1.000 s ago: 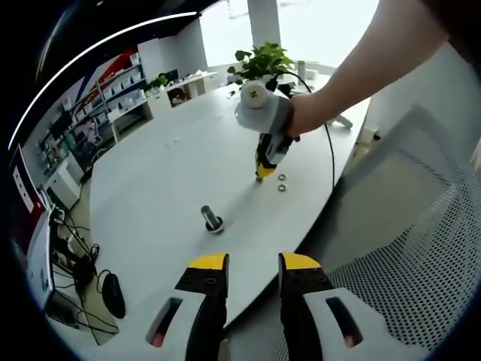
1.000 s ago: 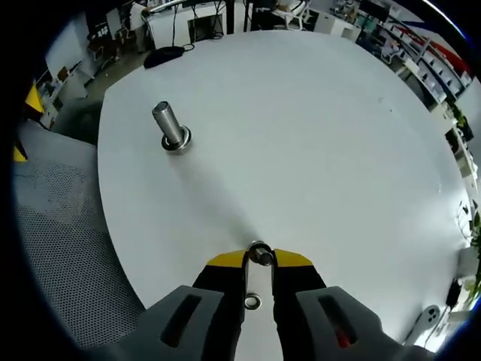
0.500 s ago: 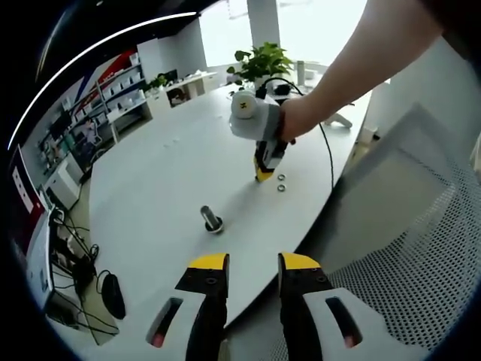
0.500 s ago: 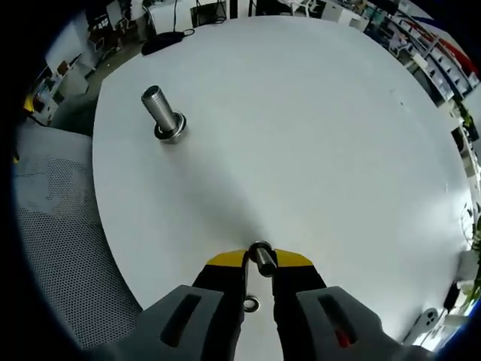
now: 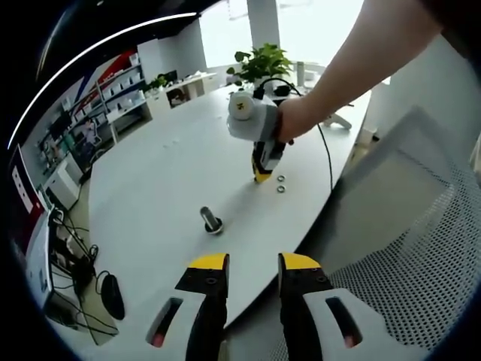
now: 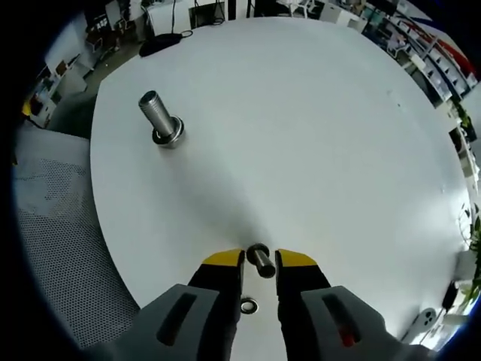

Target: Place the washer onto the threaded stud by aligning its center hole with the stud, sliding it down to the base, and recovering from edge contact or off-axis alignment until the washer reaches the visible bottom stop.

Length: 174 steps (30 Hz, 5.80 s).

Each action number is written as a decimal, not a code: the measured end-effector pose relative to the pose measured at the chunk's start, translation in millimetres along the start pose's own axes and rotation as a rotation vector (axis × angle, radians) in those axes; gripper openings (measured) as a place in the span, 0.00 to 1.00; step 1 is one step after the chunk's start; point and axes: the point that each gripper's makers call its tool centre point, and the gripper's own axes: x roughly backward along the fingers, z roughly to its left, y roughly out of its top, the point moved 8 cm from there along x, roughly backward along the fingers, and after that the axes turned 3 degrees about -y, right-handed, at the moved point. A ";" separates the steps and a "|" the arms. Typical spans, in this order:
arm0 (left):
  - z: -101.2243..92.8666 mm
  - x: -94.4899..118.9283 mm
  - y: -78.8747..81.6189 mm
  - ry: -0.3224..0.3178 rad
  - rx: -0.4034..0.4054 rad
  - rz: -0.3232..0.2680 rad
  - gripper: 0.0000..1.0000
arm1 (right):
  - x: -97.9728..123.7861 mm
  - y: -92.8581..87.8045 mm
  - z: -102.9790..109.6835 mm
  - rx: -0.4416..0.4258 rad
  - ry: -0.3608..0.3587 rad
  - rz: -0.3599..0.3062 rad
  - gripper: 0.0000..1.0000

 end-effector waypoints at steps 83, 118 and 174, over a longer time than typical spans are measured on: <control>-2.3 2.5 11.8 0.032 -0.022 -0.072 0.24 | 27.7 -71.4 13.2 -0.079 0.069 -0.142 0.25; 4.4 0.0 8.1 0.085 -0.034 -0.019 0.24 | 2.7 -50.3 -0.9 0.221 0.158 0.004 0.15; 4.3 -0.9 6.0 0.090 -0.046 0.000 0.23 | -1.6 -28.5 9.0 0.336 0.133 0.204 0.18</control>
